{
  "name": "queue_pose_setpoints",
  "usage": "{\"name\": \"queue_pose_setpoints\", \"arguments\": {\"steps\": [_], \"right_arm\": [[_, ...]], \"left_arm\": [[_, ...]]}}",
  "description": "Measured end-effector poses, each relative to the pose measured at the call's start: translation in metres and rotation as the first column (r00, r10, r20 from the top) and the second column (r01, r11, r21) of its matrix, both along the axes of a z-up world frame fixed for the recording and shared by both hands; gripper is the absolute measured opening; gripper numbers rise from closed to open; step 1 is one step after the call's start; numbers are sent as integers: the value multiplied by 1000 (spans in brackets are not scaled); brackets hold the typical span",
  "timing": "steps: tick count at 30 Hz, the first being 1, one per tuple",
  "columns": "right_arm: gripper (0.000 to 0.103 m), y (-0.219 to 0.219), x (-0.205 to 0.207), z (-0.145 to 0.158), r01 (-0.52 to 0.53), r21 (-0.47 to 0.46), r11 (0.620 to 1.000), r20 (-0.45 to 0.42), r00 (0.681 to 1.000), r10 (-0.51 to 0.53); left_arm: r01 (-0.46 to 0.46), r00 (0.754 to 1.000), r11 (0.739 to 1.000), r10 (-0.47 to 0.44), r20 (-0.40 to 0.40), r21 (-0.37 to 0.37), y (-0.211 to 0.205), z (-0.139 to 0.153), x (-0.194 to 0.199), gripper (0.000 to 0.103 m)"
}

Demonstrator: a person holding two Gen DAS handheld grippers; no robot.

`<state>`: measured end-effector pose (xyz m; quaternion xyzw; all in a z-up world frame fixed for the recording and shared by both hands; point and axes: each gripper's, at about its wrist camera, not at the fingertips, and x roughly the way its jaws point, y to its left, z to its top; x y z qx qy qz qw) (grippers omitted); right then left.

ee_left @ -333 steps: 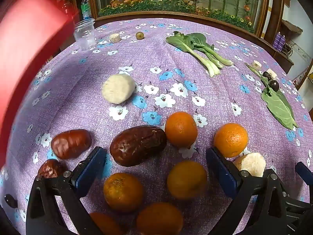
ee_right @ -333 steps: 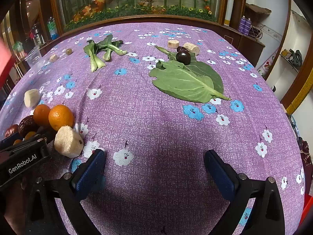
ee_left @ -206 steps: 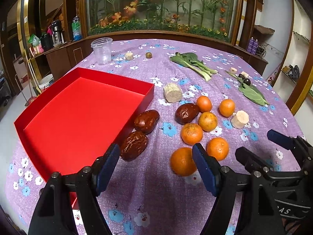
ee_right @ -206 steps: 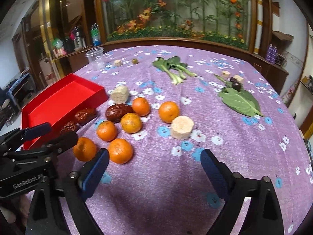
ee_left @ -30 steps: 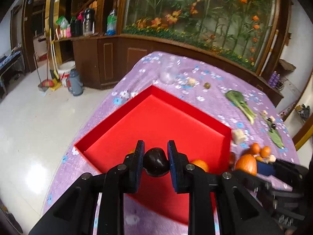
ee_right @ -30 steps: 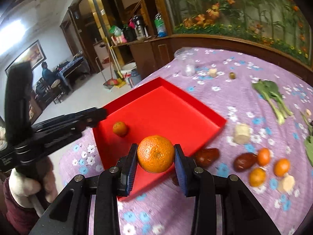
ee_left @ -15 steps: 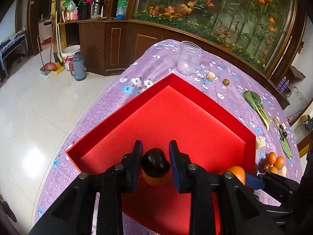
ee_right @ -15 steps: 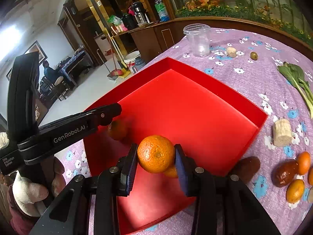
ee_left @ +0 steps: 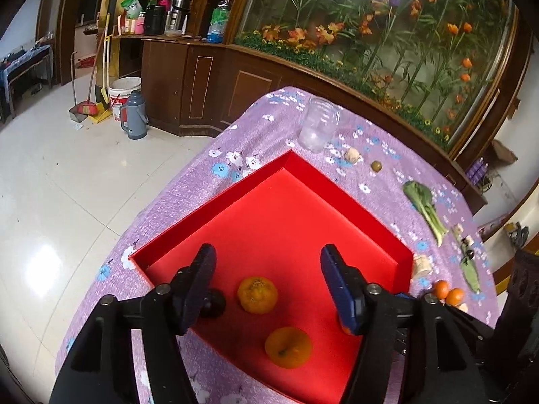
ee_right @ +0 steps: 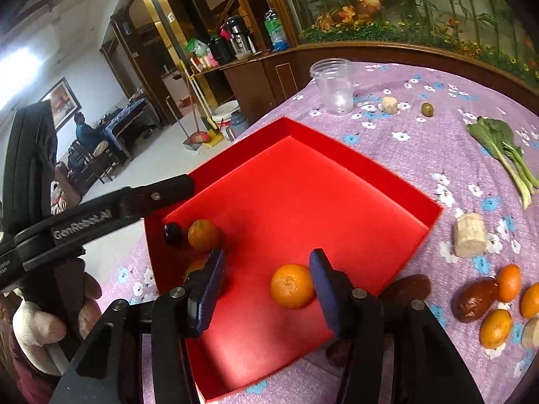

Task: Organize fruits
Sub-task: 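Grasp another dark red date with the left tool while the right tool grasps a beige root slice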

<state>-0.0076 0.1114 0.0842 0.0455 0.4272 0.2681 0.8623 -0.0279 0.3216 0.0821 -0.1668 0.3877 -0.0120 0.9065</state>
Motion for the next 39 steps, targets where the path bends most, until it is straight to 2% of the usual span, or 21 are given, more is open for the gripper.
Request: {"name": "queue_pose_setpoints", "arguments": {"steps": [5,14,22,28,33,39], "right_arm": [[60,-12,-12,6,18,9,1000,10,1000,-18],[61,-45,-35,10,68,25,997,17,997,-69],[63,-103,-56,6,155,34,987,10,988,-155],[63,-172,-67,1,279,10,960,7,960,-279],[63,-225,-72,-2,383,10,924,-6,924,-383],[63,-266,-66,-6,458,16,889,-10,889,-458]], "left_arm": [[-8,1000,1000,9,22,-29,-2,13,-14,69],[21,999,999,-20,29,-39,-25,24,-30,75],[88,996,996,-87,30,-21,-60,29,-40,75],[153,988,988,-153,31,18,-92,29,-43,75],[252,967,965,-254,12,70,-133,21,-36,75],[394,917,901,-400,-4,180,-195,3,-24,75]]}}
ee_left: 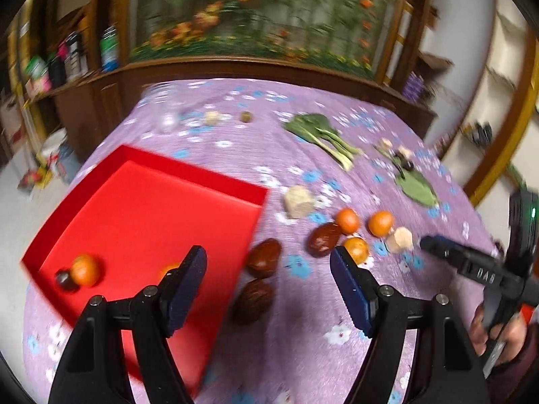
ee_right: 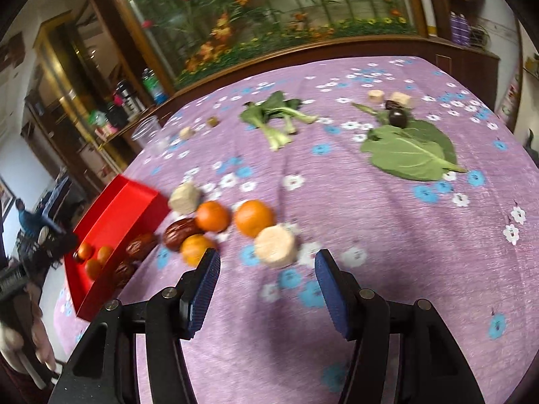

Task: Organize fruits
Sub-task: 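Grasp another dark red date with the left tool while the right tool grasps a beige root slice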

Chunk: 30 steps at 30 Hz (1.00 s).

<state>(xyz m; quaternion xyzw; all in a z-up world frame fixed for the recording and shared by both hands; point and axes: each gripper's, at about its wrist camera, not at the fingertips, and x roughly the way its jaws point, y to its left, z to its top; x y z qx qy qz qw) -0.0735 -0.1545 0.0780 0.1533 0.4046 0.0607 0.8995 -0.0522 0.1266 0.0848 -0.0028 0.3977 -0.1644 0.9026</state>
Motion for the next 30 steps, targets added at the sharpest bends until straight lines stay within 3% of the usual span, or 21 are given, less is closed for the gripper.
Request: {"name": "queue_pose_setpoints", "arguments": {"steps": [1,3,5,15,16,18,21,23,30], "right_arm": [[63,-3,2,-2,5,0,1000,-4,1000,-5],[63,-5,8,-7,10,-10,1000,-14,1000,-10],[63,-4,14,-13,1,-20,1000,-26,1000,-2],[63,13,33,-26,-78,-112,991,-44,996,74],[63,15,34,-27,-83,-119,989,-46,996,79],[63,17,36,-29,-91,-130,987,-50,995,85],[60,17,37,-31,-90,-156,984,-59,995,82],[55,17,37,-31,-90,-158,983,-56,995,82],[55,18,38,-31,-89,-161,983,-53,995,82]], "left_arm": [[26,1000,999,-26,-5,20,-12,-6,5,74],[58,998,998,-58,-24,35,-25,-15,12,60],[100,994,994,-97,-54,51,-41,-26,21,52],[188,978,968,-169,-122,168,-78,-58,53,50],[207,974,962,-186,-129,177,-82,-62,53,47],[245,964,955,-221,-147,170,-87,-65,52,30],[250,966,945,-227,-127,209,-95,-67,48,30],[243,966,951,-219,-135,193,-95,-67,51,31],[202,973,964,-177,-149,171,-97,-69,59,33]]}}
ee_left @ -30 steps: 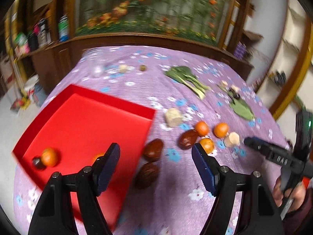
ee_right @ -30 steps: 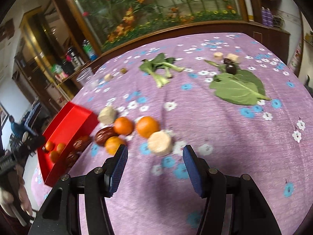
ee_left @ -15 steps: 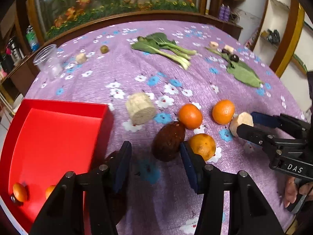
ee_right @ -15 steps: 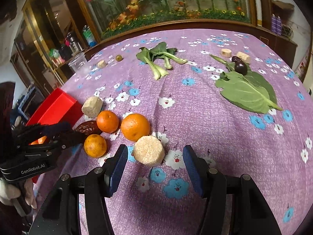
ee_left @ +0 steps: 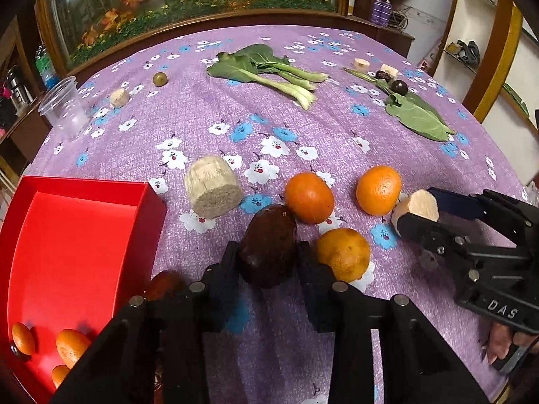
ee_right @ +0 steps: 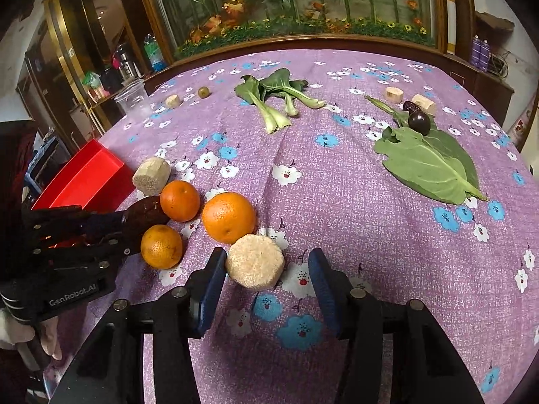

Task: Organize fruits
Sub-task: 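Grasp another dark red date with the left tool while the right tool grasps a beige root slice, then carry the date into the red tray and release while the right tool releases the beige slice there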

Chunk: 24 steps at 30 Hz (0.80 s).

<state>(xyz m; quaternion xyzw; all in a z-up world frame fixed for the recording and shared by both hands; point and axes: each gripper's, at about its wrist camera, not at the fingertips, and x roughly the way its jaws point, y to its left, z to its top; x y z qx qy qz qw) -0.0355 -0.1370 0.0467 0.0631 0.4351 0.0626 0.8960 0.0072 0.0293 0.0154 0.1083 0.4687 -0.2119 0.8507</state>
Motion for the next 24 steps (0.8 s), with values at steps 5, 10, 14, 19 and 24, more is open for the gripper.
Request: {"name": "queue_pose_setpoints", "arguments": {"steps": [5,10,14,19,24], "right_arm": [[54,3,0,0,-1,-20,1000,3,1000,1],[51,4,-1,0,3,-36,999,1,1000,-3],[37,8,-6,3,0,-33,999,1,1000,0],[37,14,-14,7,6,-49,999,8,1000,-5],[37,15,-28,16,11,-22,1000,27,1000,-10]], "left_arm": [[-27,1000,1000,27,4,-7,2,0,-2,32],[-35,999,999,35,4,-15,5,3,-11,31],[-46,999,998,46,4,-52,12,9,-22,31],[-66,997,993,68,23,-99,25,22,-41,31],[-98,994,981,104,26,-169,44,34,-62,32]]}}
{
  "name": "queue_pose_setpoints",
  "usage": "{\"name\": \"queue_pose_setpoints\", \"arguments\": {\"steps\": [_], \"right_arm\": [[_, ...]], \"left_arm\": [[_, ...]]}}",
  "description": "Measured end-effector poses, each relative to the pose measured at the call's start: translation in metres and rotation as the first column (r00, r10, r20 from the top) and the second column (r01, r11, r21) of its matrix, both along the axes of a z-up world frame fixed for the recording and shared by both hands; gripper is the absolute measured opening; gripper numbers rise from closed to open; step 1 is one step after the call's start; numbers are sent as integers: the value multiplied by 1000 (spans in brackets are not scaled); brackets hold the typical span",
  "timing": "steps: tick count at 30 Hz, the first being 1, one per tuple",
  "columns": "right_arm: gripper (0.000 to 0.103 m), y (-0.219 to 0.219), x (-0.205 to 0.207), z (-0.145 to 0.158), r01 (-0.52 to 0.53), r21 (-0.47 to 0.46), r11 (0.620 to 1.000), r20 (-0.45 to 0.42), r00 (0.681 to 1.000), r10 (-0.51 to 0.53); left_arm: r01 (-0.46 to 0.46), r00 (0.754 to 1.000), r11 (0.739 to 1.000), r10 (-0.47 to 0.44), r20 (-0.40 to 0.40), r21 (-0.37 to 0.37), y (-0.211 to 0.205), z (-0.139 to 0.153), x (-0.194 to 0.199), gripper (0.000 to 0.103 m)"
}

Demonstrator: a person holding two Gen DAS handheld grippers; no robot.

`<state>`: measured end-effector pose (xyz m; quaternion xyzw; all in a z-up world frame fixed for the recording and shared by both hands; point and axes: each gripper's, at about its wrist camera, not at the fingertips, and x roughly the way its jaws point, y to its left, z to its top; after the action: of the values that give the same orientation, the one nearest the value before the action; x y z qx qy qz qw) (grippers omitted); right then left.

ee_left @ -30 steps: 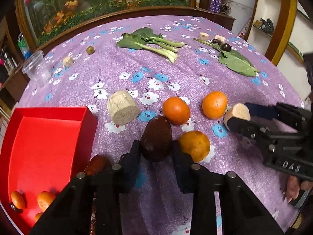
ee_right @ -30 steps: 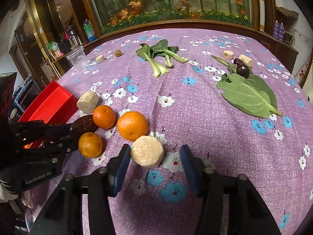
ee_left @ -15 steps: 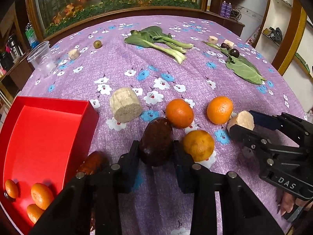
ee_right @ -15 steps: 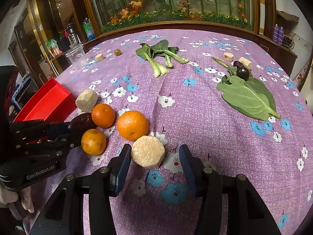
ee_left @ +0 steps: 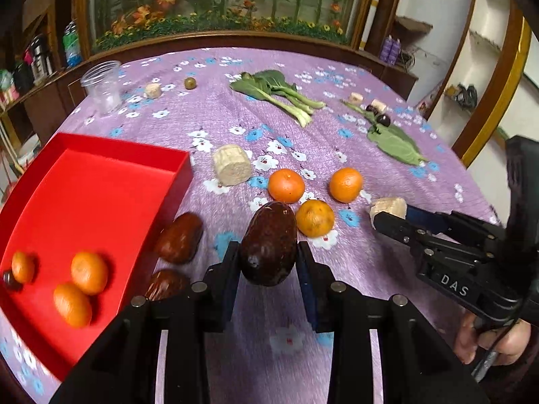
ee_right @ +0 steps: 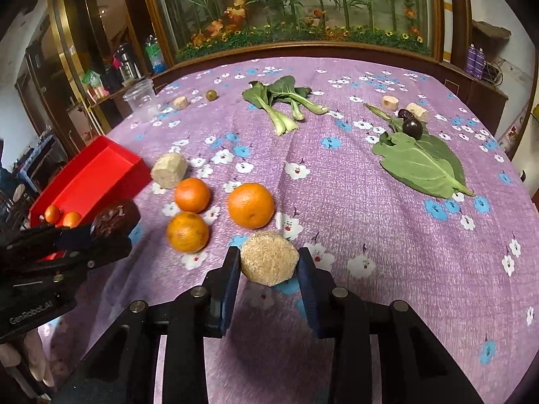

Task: Organize fruits
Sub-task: 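Carry the date into the red tray and release while the right tool releases the beige slice there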

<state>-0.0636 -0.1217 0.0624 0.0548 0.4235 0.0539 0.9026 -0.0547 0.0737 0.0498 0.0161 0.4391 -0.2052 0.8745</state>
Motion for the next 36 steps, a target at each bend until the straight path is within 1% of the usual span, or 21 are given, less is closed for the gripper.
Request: {"name": "queue_pose_setpoints", "arguments": {"steps": [6,9,12,14,16,19,21,22,24,27,29,30,31,33,35,36], "right_arm": [[37,5,-17,13,-2,43,999,16,1000,2],[37,10,-23,24,-10,30,1000,33,999,9],[37,20,-28,44,-28,18,999,66,997,27],[37,28,-29,57,-44,-2,999,89,995,44],[37,41,-28,77,-69,-32,997,121,990,73],[37,58,-25,110,-105,-71,992,168,979,115],[37,75,-20,146,-135,-90,987,215,965,151],[37,80,-18,158,-144,-93,985,231,959,162],[37,97,-12,195,-173,-100,980,281,940,194],[37,133,-2,255,-232,-101,967,352,901,253],[37,155,4,278,-267,-96,959,377,882,283],[37,169,9,289,-287,-91,954,388,872,299],[37,180,13,293,-303,-85,949,392,866,311],[37,200,21,289,-335,-63,940,380,863,333],[37,220,33,266,-372,-26,928,334,872,359],[37,230,42,248,-387,-13,922,301,878,372]], "left_arm": [[-45,998,997,48,44,-70,25,22,-20,32],[-58,994,993,66,85,-99,39,41,-29,32],[-63,989,991,78,128,-119,54,61,-35,32],[-69,981,989,90,169,-128,69,81,-39,32],[-76,974,988,102,201,-132,81,96,-39,32],[-107,958,984,141,249,-144,111,125,-33,32],[-128,948,978,169,269,-165,133,143,-28,32],[-138,943,976,182,279,-170,142,151,-25,32],[-167,926,972,213,312,-167,162,168,-18,32],[-216,898,967,251,361,-134,187,189,-5,32],[-247,888,962,272,372,-114,202,196,7,32],[-260,888,959,283,364,-111,211,195,15,32],[-273,888,956,294,353,-111,219,193,22,32],[-298,889,948,318,329,-111,233,182,33,32],[-316,900,941,337,278,-120,244,161,49,32],[-326,904,937,348,247,-126,250,148,57,32]]}}
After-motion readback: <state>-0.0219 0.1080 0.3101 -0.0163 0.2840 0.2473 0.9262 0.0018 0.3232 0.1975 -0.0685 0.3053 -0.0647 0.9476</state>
